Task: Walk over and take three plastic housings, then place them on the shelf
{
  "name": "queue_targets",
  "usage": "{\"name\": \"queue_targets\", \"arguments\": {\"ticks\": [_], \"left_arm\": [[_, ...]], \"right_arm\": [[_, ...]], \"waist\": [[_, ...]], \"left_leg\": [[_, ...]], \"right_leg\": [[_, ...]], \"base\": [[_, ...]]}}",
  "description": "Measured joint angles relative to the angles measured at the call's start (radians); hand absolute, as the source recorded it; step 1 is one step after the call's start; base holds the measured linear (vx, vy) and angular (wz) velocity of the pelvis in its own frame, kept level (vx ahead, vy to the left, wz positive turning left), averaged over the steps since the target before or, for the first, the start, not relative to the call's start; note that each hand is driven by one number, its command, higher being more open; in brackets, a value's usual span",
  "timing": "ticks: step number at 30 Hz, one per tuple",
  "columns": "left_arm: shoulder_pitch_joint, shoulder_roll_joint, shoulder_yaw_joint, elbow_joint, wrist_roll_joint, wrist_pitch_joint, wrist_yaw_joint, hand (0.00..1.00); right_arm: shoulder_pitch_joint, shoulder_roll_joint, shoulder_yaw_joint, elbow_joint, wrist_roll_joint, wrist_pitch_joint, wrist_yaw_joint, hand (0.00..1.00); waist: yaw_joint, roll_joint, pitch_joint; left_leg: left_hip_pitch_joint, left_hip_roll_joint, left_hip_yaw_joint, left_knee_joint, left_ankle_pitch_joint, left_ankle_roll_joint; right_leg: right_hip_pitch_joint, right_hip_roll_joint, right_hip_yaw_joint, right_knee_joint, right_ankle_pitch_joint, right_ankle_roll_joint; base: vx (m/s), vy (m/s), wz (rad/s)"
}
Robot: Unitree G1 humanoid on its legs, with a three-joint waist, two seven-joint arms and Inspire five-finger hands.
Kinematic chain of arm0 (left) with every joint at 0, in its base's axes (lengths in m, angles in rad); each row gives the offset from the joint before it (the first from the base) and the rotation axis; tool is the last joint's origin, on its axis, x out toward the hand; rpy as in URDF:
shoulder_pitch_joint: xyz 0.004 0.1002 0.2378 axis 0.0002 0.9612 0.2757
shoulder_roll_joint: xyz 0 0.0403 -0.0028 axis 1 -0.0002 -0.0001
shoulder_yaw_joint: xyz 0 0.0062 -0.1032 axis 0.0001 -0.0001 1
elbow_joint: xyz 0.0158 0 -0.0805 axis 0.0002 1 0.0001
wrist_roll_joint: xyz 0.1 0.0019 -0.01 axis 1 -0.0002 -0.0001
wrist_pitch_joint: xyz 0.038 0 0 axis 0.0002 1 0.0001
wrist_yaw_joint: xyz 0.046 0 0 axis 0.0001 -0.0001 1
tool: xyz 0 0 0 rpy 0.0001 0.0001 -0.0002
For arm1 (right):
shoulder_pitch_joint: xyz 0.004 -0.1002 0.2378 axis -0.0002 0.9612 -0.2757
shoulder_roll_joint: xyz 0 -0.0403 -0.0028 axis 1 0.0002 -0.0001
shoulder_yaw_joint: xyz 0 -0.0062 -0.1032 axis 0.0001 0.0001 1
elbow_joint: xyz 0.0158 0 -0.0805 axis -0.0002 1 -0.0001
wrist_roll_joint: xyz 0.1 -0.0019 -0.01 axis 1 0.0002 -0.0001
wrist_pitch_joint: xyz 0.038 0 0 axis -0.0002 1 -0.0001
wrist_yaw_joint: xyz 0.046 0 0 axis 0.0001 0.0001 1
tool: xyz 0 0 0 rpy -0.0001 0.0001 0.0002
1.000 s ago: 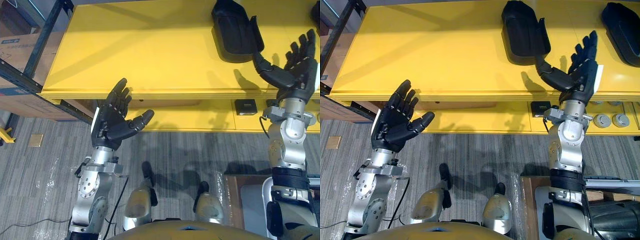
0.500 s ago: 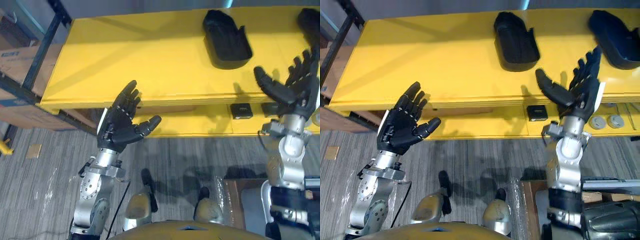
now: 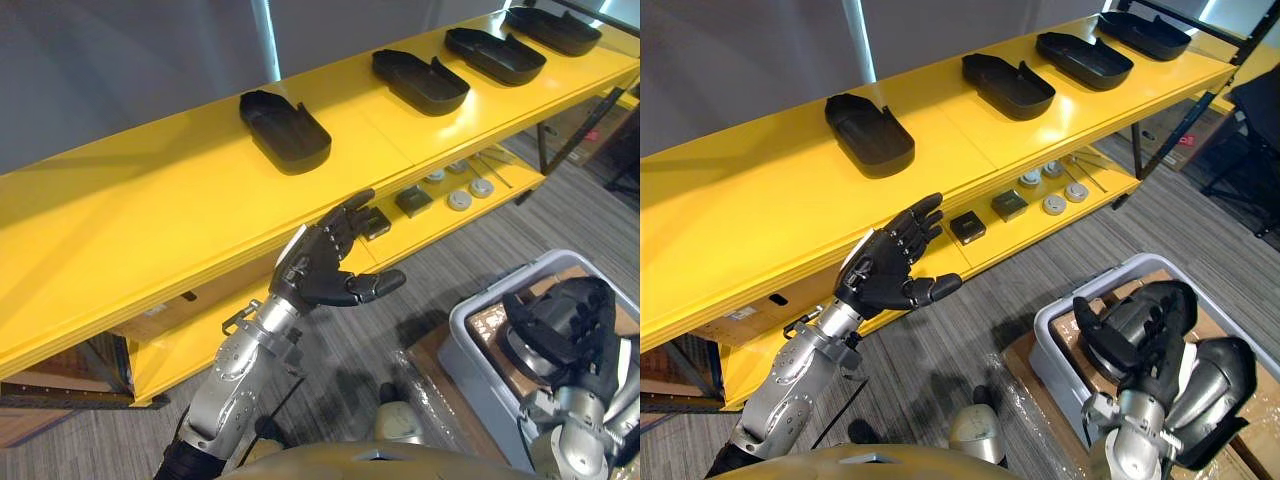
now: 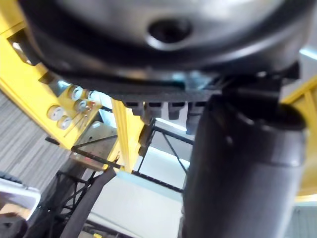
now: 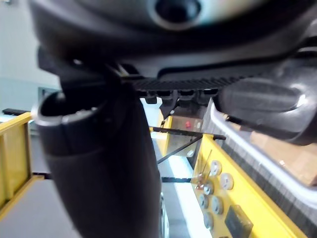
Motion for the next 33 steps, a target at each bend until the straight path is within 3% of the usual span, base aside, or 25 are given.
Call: {"name": "queue_targets", "arguments": {"ticks": [6, 7, 8, 10, 11, 12, 13, 14, 15, 16, 18, 22, 25, 27, 28, 29, 30, 31, 32, 33], "left_arm": [[0.001, 0.022, -0.063, 0.047, -0.001, 0.017, -0.057, 1.00], [0.002, 0.021, -0.079, 0.057, -0.004, 0.017, -0.062, 1.00], [0.005, 0.015, -0.088, 0.063, -0.006, 0.019, -0.063, 1.00], [0.012, 0.011, -0.094, 0.064, -0.006, 0.025, -0.056, 1.00], [0.033, -0.002, -0.089, 0.060, -0.006, 0.024, -0.033, 1.00], [0.048, -0.014, -0.085, 0.059, -0.006, 0.024, -0.022, 1.00], [0.055, -0.018, -0.082, 0.058, -0.006, 0.021, -0.015, 1.00], [0.056, -0.024, -0.075, 0.061, -0.006, 0.020, 0.003, 1.00], [0.053, -0.024, -0.075, 0.063, -0.006, 0.020, 0.005, 1.00], [0.044, -0.024, -0.073, 0.066, -0.006, 0.018, 0.008, 1.00], [0.041, 0.001, -0.066, 0.071, -0.006, 0.004, 0.009, 1.00], [0.037, 0.019, -0.047, 0.072, -0.005, -0.041, -0.001, 1.00], [-0.002, -0.001, -0.090, 0.071, 0.000, -0.066, -0.021, 1.00], [-0.013, -0.014, -0.101, 0.056, -0.001, -0.065, -0.040, 1.00], [-0.027, -0.021, -0.116, 0.040, -0.002, -0.062, -0.048, 1.00], [-0.041, -0.023, -0.118, 0.040, -0.003, -0.055, -0.044, 1.00], [-0.059, -0.024, -0.114, 0.042, -0.004, -0.034, -0.036, 1.00], [-0.072, -0.027, -0.101, 0.060, -0.006, -0.024, -0.022, 1.00], [-0.080, -0.033, -0.090, 0.086, -0.007, -0.021, -0.015, 1.00], [-0.079, -0.035, -0.082, 0.099, -0.009, -0.019, -0.008, 1.00]], "right_arm": [[-0.016, 0.000, 0.094, 0.000, 0.000, -0.063, -0.024, 1.00], [-0.034, -0.002, 0.118, 0.000, 0.000, -0.063, -0.021, 1.00], [-0.060, -0.011, 0.137, 0.001, -0.001, -0.063, -0.006, 1.00], [-0.107, -0.038, 0.167, 0.006, -0.004, -0.064, 0.016, 1.00], [-0.170, -0.098, 0.216, 0.014, -0.011, -0.065, 0.047, 1.00], [-0.223, -0.144, 0.243, 0.028, -0.019, -0.066, 0.063, 1.00], [-0.262, -0.173, 0.260, 0.042, -0.034, -0.068, 0.067, 1.00], [-0.360, -0.225, 0.296, 0.066, -0.073, -0.070, 0.082, 1.00], [-0.370, -0.228, 0.297, 0.069, -0.077, -0.071, 0.083, 1.00], [-0.396, -0.230, 0.298, 0.078, -0.079, -0.074, 0.084, 1.00], [-0.424, -0.230, 0.305, 0.107, -0.075, -0.074, 0.083, 1.00], [-0.387, -0.184, 0.321, 0.122, 0.014, -0.065, 0.043, 1.00], [-0.290, -0.090, 0.311, 0.166, 0.117, -0.094, 0.019, 1.00], [-0.252, -0.055, 0.318, 0.180, 0.111, -0.107, 0.016, 1.00], [-0.246, -0.039, 0.338, 0.188, 0.094, -0.142, 0.017, 1.00], [-0.247, -0.039, 0.345, 0.189, 0.096, -0.159, 0.020, 1.00], [-0.280, -0.042, 0.364, 0.191, 0.097, -0.174, 0.028, 1.00], [-0.323, -0.036, 0.378, 0.191, 0.099, -0.190, 0.043, 1.00], [-0.351, -0.034, 0.389, 0.192, 0.099, -0.208, 0.050, 1.00], [-0.367, -0.035, 0.398, 0.194, 0.099, -0.219, 0.058, 1.00]], "waist": [[-0.011, 0.004, -0.040], [-0.006, 0.001, -0.040], [0.006, 0.003, -0.039], [0.022, 0.017, -0.041], [0.051, 0.030, -0.046], [0.080, 0.050, -0.053], [0.093, 0.058, -0.053], [0.097, 0.072, -0.042], [0.097, 0.072, -0.039], [0.099, 0.069, -0.025], [0.117, 0.036, 0.008], [0.124, 0.032, 0.011], [0.117, 0.034, 0.037], [0.112, 0.032, 0.054], [0.111, 0.026, 0.079], [0.112, 0.024, 0.089], [0.119, 0.026, 0.104], [0.139, 0.041, 0.115], [0.144, 0.027, 0.111], [0.147, 0.026, 0.109]], "left_leg": [[0.011, 0.034, 0.041, 0.019, -0.015, -0.017], [-0.006, 0.065, 0.024, 0.101, -0.056, -0.028], [-0.054, 0.097, -0.077, 0.250, -0.131, -0.008], [-0.125, 0.127, -0.273, 0.415, -0.194, 0.049], [-0.163, 0.107, -0.450, 0.507, -0.267, 0.067], [-0.160, 0.082, -0.519, 0.516, -0.310, 0.070], [-0.155, 0.080, -0.537, 0.504, -0.329, 0.064], [-0.163, 0.062, -0.554, 0.468, -0.368, 0.019], [-0.163, 0.057, -0.553, 0.461, -0.371, 0.014], [-0.162, 0.040, -0.554, 0.442, -0.367, 0.000], [-0.179, 0.006, -0.567, 0.429, -0.353, -0.024], [-0.220, -0.013, -0.622, 0.450, -0.360, -0.017], [-0.223, -0.013, -0.635, 0.555, -0.398, -0.028], [-0.211, -0.010, -0.608, 0.592, -0.423, -0.020], [-0.205, -0.002, -0.560, 0.630, -0.455, -0.008], [-0.204, 0.004, -0.538, 0.649, -0.466, 0.000], [-0.195, 0.025, -0.481, 0.654, -0.466, 0.017], [-0.181, 0.066, -0.407, 0.611, -0.436, 0.033], [-0.175, 0.069, -0.373, 0.570, -0.403, 0.043], [-0.171, 0.068, -0.356, 0.541, -0.380, 0.048]], "right_leg": [[-0.014, 0.031, 0.021, -0.009, 0.017, -0.006], [-0.012, 0.043, 0.028, -0.004, 0.021, -0.004], [-0.012, 0.062, 0.049, 0.006, 0.018, -0.009], [-0.012, 0.089, 0.091, 0.006, 0.020, -0.022], [-0.036, 0.109, 0.158, 0.005, 0.025, -0.031], [-0.066, 0.115, 0.179, 0.010, 0.031, -0.036], [-0.080, 0.117, 0.177, 0.015, 0.040, -0.029], [-0.123, 0.102, 0.175, 0.023, 0.068, -0.001], [-0.128, 0.096, 0.175, 0.023, 0.072, 0.006], [-0.136, 0.079, 0.174, 0.024, 0.082, 0.019], [-0.135, 0.037, 0.159, 0.008, 0.090, 0.029], [-0.143, 0.019, 0.109, 0.039, 0.064, 0.008], [-0.147, 0.020, 0.101, 0.168, 0.007, 0.033], [-0.139, 0.022, 0.127, 0.177, 0.017, 0.045], [-0.143, 0.028, 0.157, 0.174, 0.043, 0.051], [-0.147, 0.030, 0.149, 0.168, 0.067, 0.046], [-0.170, 0.046, 0.107, 0.138, 0.166, -0.009], [-0.175, 0.049, 0.020, 0.110, 0.225, -0.073], [-0.204, 0.031, -0.071, 0.262, 0.119, -0.110], [-0.213, 0.015, -0.110, 0.354, 0.054, -0.113]], "base": [[0.02, -0.032, -0.24], [0.04, -0.078, -0.45], [0.04, -0.091, -0.56], [0.01, -0.050, -0.88], [-0.05, 0.105, -1.50], [-0.07, 0.158, -1.54], [-0.11, 0.244, -1.16], [-0.08, 0.182, -0.55], [-0.11, 0.214, -0.16], [-0.07, 0.102, 0.21], [-0.12, 0.123, 0.38], [-0.02, 0.054, 0.44], [0.04, 0.024, 0.15], [-0.03, 0.121, -0.47], [-0.10, 0.165, -0.85], [-0.20, 0.169, -1.30], [-0.35, 0.143, -1.53], [-0.38, 0.124, -1.63], [-0.33, 0.081, -1.17], [-0.17, 0.050, -0.66]]}}
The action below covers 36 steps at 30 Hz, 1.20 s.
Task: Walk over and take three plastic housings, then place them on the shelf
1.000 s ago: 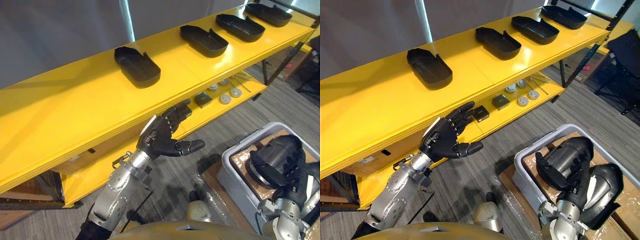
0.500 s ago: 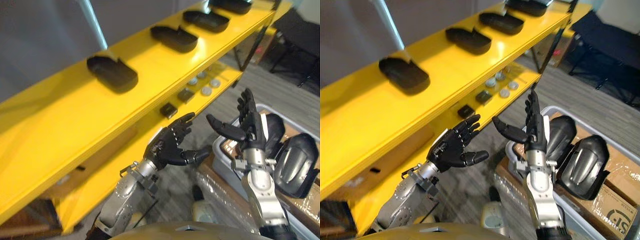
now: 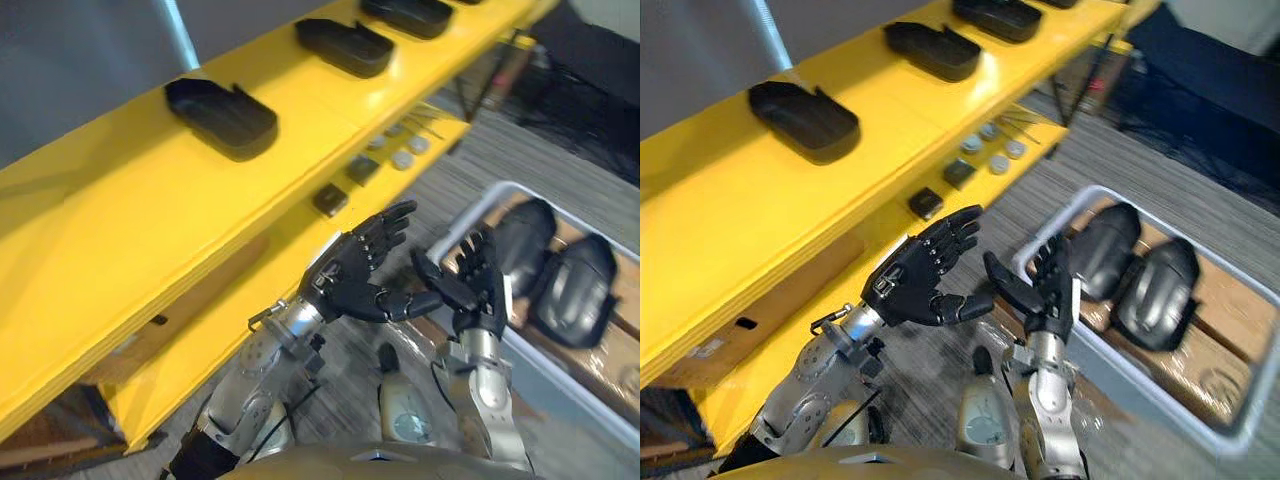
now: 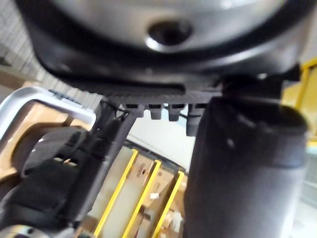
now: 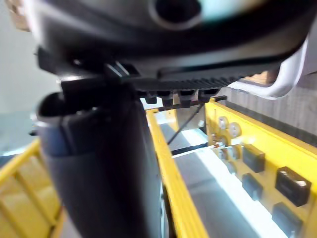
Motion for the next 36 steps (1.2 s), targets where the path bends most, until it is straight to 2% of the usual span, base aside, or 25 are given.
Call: {"name": "queue_targets", "arguments": {"ticks": [2, 4, 6, 7, 8, 9, 10, 11, 12, 13, 14, 15, 16, 17, 18, 19, 20, 22, 23, 25, 27, 30, 31, 33, 36], "left_arm": [[0.011, 0.001, 0.025, 0.020, -0.038, 0.003, 0.006, 1.00], [0.046, 0.001, 0.055, 0.020, -0.072, 0.003, 0.003, 1.00], [0.093, 0.001, 0.065, 0.020, -0.075, 0.003, -0.014, 1.00], [0.101, 0.001, 0.064, 0.020, -0.078, 0.003, -0.023, 1.00], [0.113, 0.000, 0.056, 0.022, -0.106, 0.007, -0.027, 1.00], [0.123, -0.004, 0.046, 0.022, -0.128, 0.011, -0.026, 1.00], [0.130, -0.009, 0.031, 0.024, -0.155, 0.019, -0.022, 1.00], [0.132, -0.016, 0.017, 0.028, -0.156, 0.021, -0.013, 1.00], [0.143, -0.029, -0.001, 0.037, -0.156, 0.022, 0.008, 1.00], [0.148, -0.041, -0.010, 0.042, -0.158, 0.022, 0.019, 1.00], [0.148, -0.048, -0.016, 0.049, -0.185, 0.022, 0.027, 1.00], [0.147, -0.053, -0.014, 0.053, -0.194, 0.022, 0.027, 1.00], [0.147, -0.053, -0.010, 0.061, -0.216, 0.022, 0.026, 1.00], [0.148, -0.058, -0.009, 0.076, -0.231, 0.019, 0.020, 1.00], [0.159, -0.068, -0.011, 0.087, -0.231, 0.018, 0.015, 1.00], [0.172, -0.075, -0.018, 0.087, -0.230, 0.009, 0.012, 1.00], [0.181, -0.076, -0.032, 0.087, -0.230, -0.007, 0.008, 1.00], [0.188, -0.079, -0.033, 0.087, -0.230, -0.018, 0.001, 1.00], [0.188, -0.076, -0.030, 0.088, -0.230, -0.018, -0.004, 1.00], [0.190, -0.073, -0.022, 0.088, -0.231, -0.017, -0.019, 1.00], [0.190, -0.057, 0.014, 0.096, -0.229, 0.007, -0.049, 1.00], [0.198, -0.021, 0.046, 0.096, -0.227, 0.023, -0.086, 1.00], [0.197, -0.011, 0.061, 0.095, -0.226, 0.030, -0.099, 1.00], [0.194, -0.011, 0.076, 0.093, -0.223, 0.030, -0.106, 1.00], [0.157, 0.010, 0.104, 0.093, -0.224, 0.029, -0.105, 1.00]], "right_arm": [[-0.045, -0.004, 0.036, 0.005, -0.014, -0.039, 0.005, 1.00], [-0.066, -0.005, 0.080, 0.022, -0.024, -0.044, -0.006, 1.00], [-0.071, -0.005, 0.125, 0.055, -0.057, -0.033, -0.015, 1.00], [-0.070, -0.005, 0.133, 0.056, -0.060, -0.026, -0.013, 1.00], [-0.058, -0.009, 0.141, 0.056, -0.060, -0.002, -0.002, 1.00], [-0.050, -0.021, 0.143, 0.056, -0.059, 0.019, 0.013, 1.00], [-0.041, -0.042, 0.141, 0.057, -0.057, 0.052, 0.033, 1.00], [-0.035, -0.059, 0.138, 0.057, -0.055, 0.065, 0.047, 1.00], [-0.018, -0.091, 0.126, 0.057, -0.048, 0.078, 0.059, 1.00], [-0.004, -0.105, 0.113, 0.057, -0.048, 0.082, 0.070, 1.00], [0.013, -0.112, 0.095, 0.055, -0.050, 0.095, 0.082, 1.00], [0.023, -0.118, 0.089, 0.054, -0.051, 0.097, 0.086, 1.00], [0.047, -0.119, 0.083, 0.054, -0.054, 0.097, 0.093, 1.00], [0.063, -0.125, 0.081, 0.053, -0.053, 0.098, 0.096, 1.00], [0.074, -0.141, 0.075, 0.053, -0.051, 0.106, 0.100, 1.00], [0.074, -0.143, 0.068, 0.053, -0.051, 0.107, 0.101, 1.00], [0.074, -0.137, 0.056, 0.051, -0.052, 0.106, 0.105, 1.00], [0.067, -0.137, 0.054, 0.051, -0.063, 0.106, 0.105, 1.00], [0.063, -0.136, 0.054, 0.050, -0.079, 0.106, 0.095, 1.00], [0.052, -0.137, 0.052, 0.050, -0.110, 0.104, 0.064, 1.00], [0.015, -0.117, 0.053, 0.058, -0.133, 0.104, -0.011, 1.00], [-0.064, -0.102, 0.002, 0.127, -0.129, 0.104, -0.099, 1.00], [-0.130, -0.095, -0.090, 0.212, -0.118, 0.104, -0.156, 1.00], [-0.191, -0.102, -0.154, 0.284, -0.103, 0.104, -0.191, 1.00], [-0.405, -0.194, -0.274, 0.517, -0.016, 0.104, -0.276, 1.00]], "waist": [[0.019, -0.005, 0.000], [0.040, -0.007, 0.000], [0.050, -0.008, -0.001], [0.050, -0.007, 0.000], [0.048, -0.011, -0.002], [0.047, -0.007, -0.004], [0.037, 0.004, -0.008], [0.024, 0.016, -0.012], [-0.004, 0.026, -0.018], [-0.014, 0.023, -0.018], [-0.020, 0.015, -0.018], [-0.022, 0.012, -0.018], [-0.023, 0.005, -0.017], [-0.022, -0.003, -0.014], [-0.014, 0.013, -0.024], [-0.013, 0.024, -0.030], [-0.015, 0.035, -0.037], [-0.011, 0.039, -0.041], [0.003, 0.039, -0.049], [0.015, 0.040, -0.058], [0.027, 0.018, -0.069], [0.042, -0.010, -0.074], [0.063, -0.022, -0.073], [0.065, -0.026, -0.070], [0.069, -0.040, -0.036]], "left_leg": [[-0.004, 0.005, 0.033, -0.081, 0.073, -0.003], [-0.007, 0.017, 0.068, -0.109, 0.101, -0.010], [-0.019, 0.058, 0.101, -0.069, 0.112, -0.047], [-0.029, 0.080, 0.108, -0.046, 0.112, -0.066], [-0.037, 0.123, 0.120, -0.009, 0.116, -0.087], [-0.031, 0.146, 0.126, -0.010, 0.127, -0.108], [-0.005, 0.183, 0.141, -0.045, 0.151, -0.145], [0.003, 0.202, 0.144, -0.065, 0.169, -0.151], [0.019, 0.228, 0.138, -0.101, 0.215, -0.135], [0.026, 0.243, 0.125, -0.109, 0.256, -0.114], [0.008, 0.259, 0.098, -0.089, 0.309, -0.057], [-0.009, 0.267, 0.092, -0.069, 0.341, -0.014], [-0.039, 0.273, 0.101, -0.040, 0.413, 0.044], [-0.053, 0.269, 0.107, -0.021, 0.433, 0.032], [-0.058, 0.233, 0.106, 0.001, 0.387, -0.020], [-0.055, 0.190, 0.102, -0.001, 0.348, -0.027], [-0.055, 0.143, 0.100, -0.014, 0.291, -0.018], [-0.050, 0.087, 0.068, -0.073, 0.227, -0.032], [-0.030, 0.049, 0.049, -0.146, 0.219, -0.027], [0.008, 0.026, 0.037, -0.222, 0.208, -0.043], [0.023, -0.017, 0.049, -0.265, 0.192, -0.061], [0.027, -0.055, 0.078, -0.264, 0.171, -0.028], [0.010, -0.080, 0.090, -0.244, 0.153, -0.006], [-0.030, -0.085, 0.086, -0.209, 0.139, 0.007], [-0.155, -0.080, 0.051, -0.119, 0.124, 0.022]], "right_leg": [[0.028, -0.063, -0.088, 0.180, -0.107, -0.018], [0.090, -0.137, -0.129, 0.216, -0.130, -0.037], [0.173, -0.227, -0.152, 0.183, -0.128, -0.031], [0.189, -0.229, -0.149, 0.151, -0.143, -0.001], [0.212, -0.194, -0.176, 0.102, -0.221, 0.106], [0.218, -0.175, -0.197, 0.083, -0.261, 0.165], [0.222, -0.129, -0.203, 0.049, -0.301, 0.157], [0.222, -0.102, -0.201, 0.039, -0.307, 0.147], [0.220, -0.062, -0.199, 0.033, -0.306, 0.125], [0.220, -0.042, -0.200, 0.034, -0.310, 0.107], [0.220, -0.022, -0.204, 0.031, -0.316, 0.083], [0.220, -0.014, -0.208, 0.021, -0.316, 0.074], [0.226, -0.011, -0.219, -0.004, -0.315, 0.057], [0.234, -0.012, -0.217, -0.026, -0.306, 0.042], [0.235, -0.014, -0.200, -0.061, -0.281, 0.032], [0.231, -0.011, -0.192, -0.087, -0.263, 0.027], [0.225, -0.004, -0.182, -0.113, -0.244, 0.027], [0.219, 0.008, -0.168, -0.160, -0.206, 0.030], [0.205, 0.007, -0.153, -0.179, -0.183, 0.038], [0.183, 0.006, -0.145, -0.181, -0.169, 0.056], [0.172, -0.021, -0.120, -0.212, -0.128, 0.093], [0.172, -0.066, -0.120, -0.264, -0.076, 0.116], [0.175, -0.092, -0.131, -0.307, -0.035, 0.128], [0.169, -0.105, -0.156, -0.331, -0.009, 0.131], [0.142, -0.105, -0.200, -0.394, 0.059, 0.127]], "base": [[-0.19, -0.038, -0.61], [-0.16, -0.177, -0.68], [-0.15, -0.293, -0.69], [-0.15, -0.355, -0.71], [-0.14, -0.388, -0.80], [-0.13, -0.476, -1.10], [-0.07, -0.402, -0.90], [-0.04, -0.374, -0.71], [-0.02, -0.273, -0.39], [-0.03, -0.387, -0.35], [-0.04, -0.314, -0.20], [-0.08, -0.362, -0.10], [-0.08, -0.223, -0.03], [-0.08, -0.187, -0.17], [-0.04, -0.084, -0.33], [-0.03, -0.025, -0.38], [-0.01, 0.005, -0.28], [-0.01, 0.091, -0.21], [0.00, 0.140, -0.30], [-0.02, 0.109, -0.23], [-0.06, 0.207, -0.24], [-0.11, 0.235, -0.28], [-0.11, 0.176, -0.10], [-0.11, 0.147, 0.06], [-0.14, 0.097, 0.25]]}}
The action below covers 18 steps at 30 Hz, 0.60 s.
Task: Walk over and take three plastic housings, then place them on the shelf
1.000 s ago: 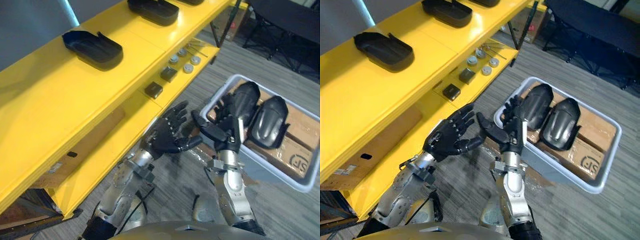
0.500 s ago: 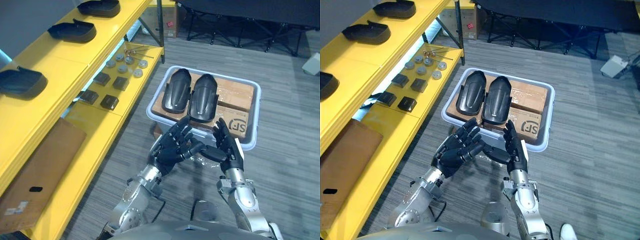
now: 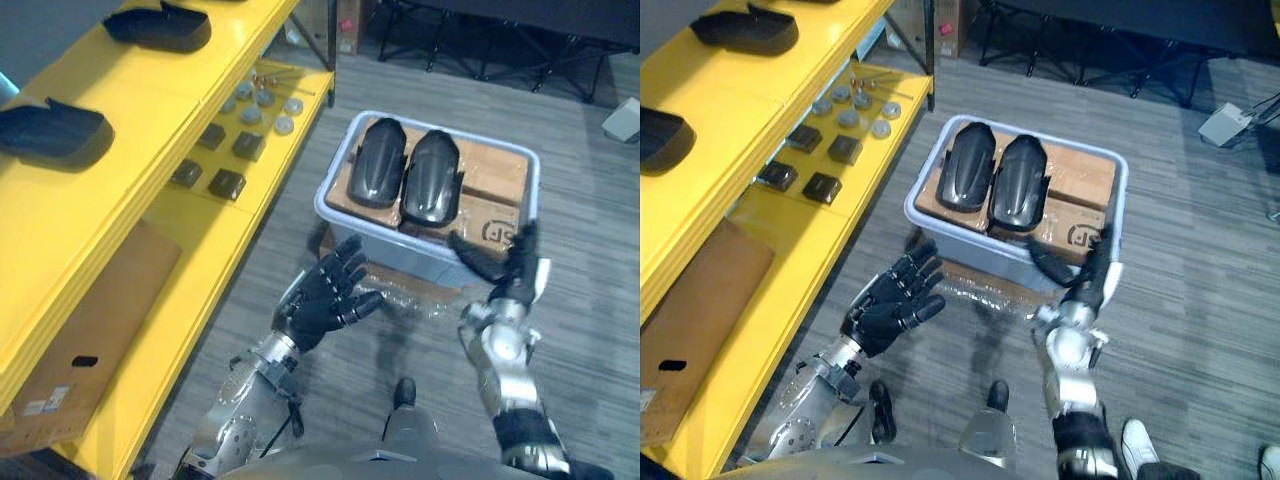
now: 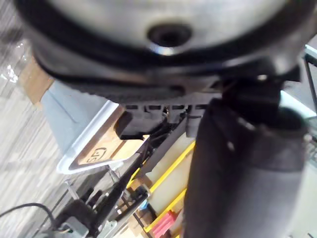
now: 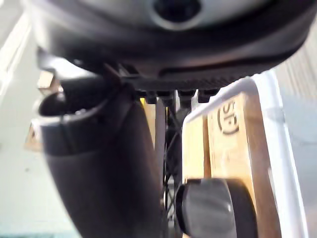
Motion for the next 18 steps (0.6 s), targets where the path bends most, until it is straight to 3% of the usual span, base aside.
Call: {"name": "queue_targets", "arguments": {"ticks": [2, 4, 9, 12, 15, 18], "left_arm": [[-0.025, 0.008, 0.010, 0.000, 0.000, 0.000, 0.000, 1.00], [-0.042, 0.010, 0.014, 0.000, 0.000, -0.003, 0.000, 1.00], [-0.040, 0.007, -0.011, 0.055, 0.000, -0.029, 0.000, 1.00], [-0.052, 0.004, -0.022, 0.108, 0.000, -0.055, -0.001, 1.00], [-0.073, 0.001, -0.038, 0.163, -0.002, -0.076, -0.005, 1.00], [-0.093, -0.011, -0.056, 0.223, -0.004, -0.095, -0.007, 1.00]], "right_arm": [[-0.099, -0.066, -0.025, 0.068, 0.049, 0.000, -0.035, 1.00], [-0.236, -0.192, -0.044, 0.116, 0.084, -0.009, -0.064, 1.00], [-0.468, -0.399, 0.004, 0.284, 0.147, -0.041, -0.054, 1.00], [-0.555, -0.453, 0.040, 0.377, 0.193, -0.037, -0.029, 1.00], [-0.615, -0.482, 0.100, 0.485, 0.194, -0.001, 0.001, 1.00], [-0.691, -0.518, 0.155, 0.596, 0.193, 0.092, 0.017, 1.00]], "waist": [[0.012, -0.003, 0.042], [0.028, 0.000, 0.104], [0.052, 0.016, 0.137], [0.055, 0.024, 0.170], [0.066, 0.037, 0.189], [0.089, 0.072, 0.213]], "left_leg": [[-0.040, 0.013, -0.015, 0.036, -0.003, 0.003], [-0.093, 0.027, -0.037, 0.070, 0.000, 0.008], [-0.167, 0.039, -0.057, 0.112, 0.007, 0.009], [-0.187, 0.041, -0.073, 0.125, 0.007, 0.010], [-0.229, 0.044, -0.082, 0.146, 0.006, 0.009], [-0.272, 0.050, -0.091, 0.165, 0.007, 0.014]], "right_leg": [[-0.012, 0.011, -0.015, -0.010, 0.017, -0.008], [-0.030, 0.027, -0.035, -0.023, 0.038, -0.016], [-0.078, 0.042, -0.049, -0.019, 0.051, -0.023], [-0.085, 0.044, -0.063, -0.011, 0.052, -0.024], [-0.119, 0.042, -0.078, 0.005, 0.052, -0.024], [-0.152, 0.040, -0.088, 0.018, 0.053, -0.025]], "base": [[-0.14, 0.002, 0.15], [-0.18, -0.022, 0.16], [-0.07, -0.021, 0.07], [-0.05, -0.020, 0.10], [-0.05, -0.010, 0.06], [-0.05, -0.012, 0.06]]}}
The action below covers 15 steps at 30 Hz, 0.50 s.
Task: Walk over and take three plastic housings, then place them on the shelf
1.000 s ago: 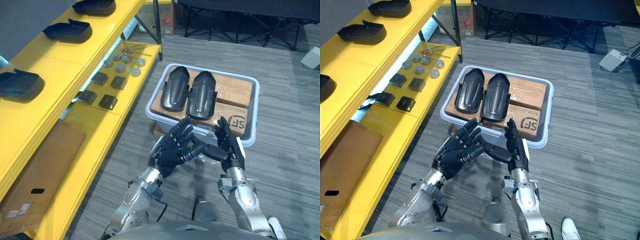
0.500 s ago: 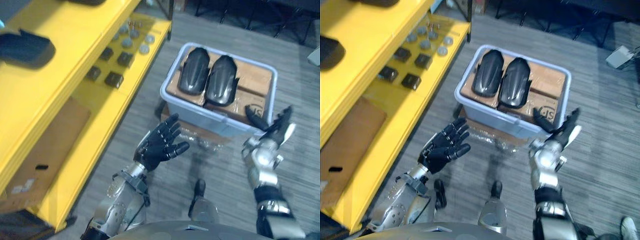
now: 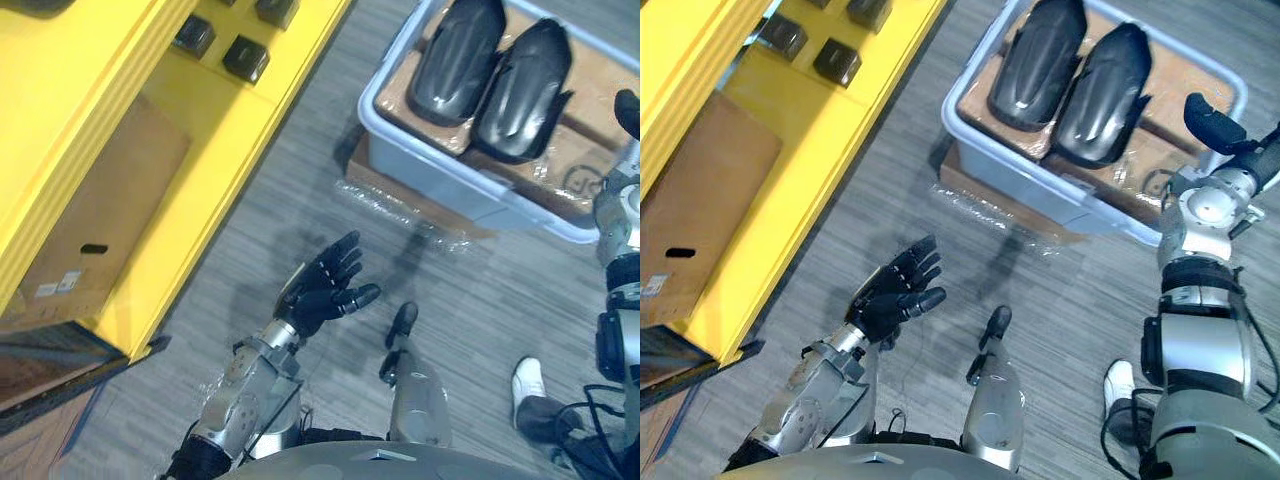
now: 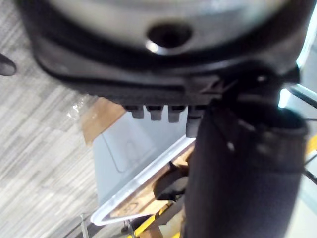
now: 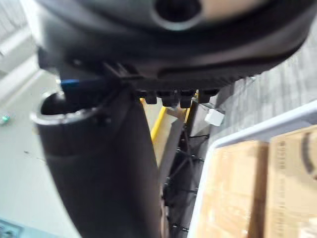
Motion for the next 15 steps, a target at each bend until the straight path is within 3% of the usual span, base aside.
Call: {"name": "queue_targets", "arguments": {"ticks": [4, 10, 15], "left_arm": [[-0.002, -0.010, -0.023, 0.035, -0.012, -0.016, 0.000, 1.00], [-0.015, -0.041, -0.054, 0.101, -0.049, -0.031, 0.000, 1.00], [-0.026, -0.044, -0.060, 0.126, -0.088, -0.048, -0.001, 1.00]], "right_arm": [[-0.089, -0.041, 0.023, 0.099, 0.000, 0.084, 0.006, 1.00], [-0.162, -0.136, 0.063, 0.163, -0.001, 0.140, 0.044, 1.00], [-0.200, -0.140, 0.097, 0.202, -0.002, 0.190, 0.083, 1.00]], "waist": [[0.019, 0.034, 0.026], [0.041, 0.078, 0.051], [0.047, 0.094, 0.056]], "left_leg": [[-0.027, -0.002, -0.006, 0.007, 0.003, 0.004], [-0.054, -0.011, -0.010, 0.002, 0.012, 0.011], [-0.068, -0.024, -0.013, -0.018, 0.028, 0.013]], "right_leg": [[-0.025, -0.004, -0.010, 0.016, 0.000, 0.000], [-0.060, -0.014, -0.016, 0.030, -0.001, -0.002], [-0.081, -0.021, -0.024, 0.036, -0.004, -0.005]], "base": [[-0.04, -0.021, 0.03], [-0.03, -0.028, 0.02], [-0.03, -0.043, 0.04]]}}
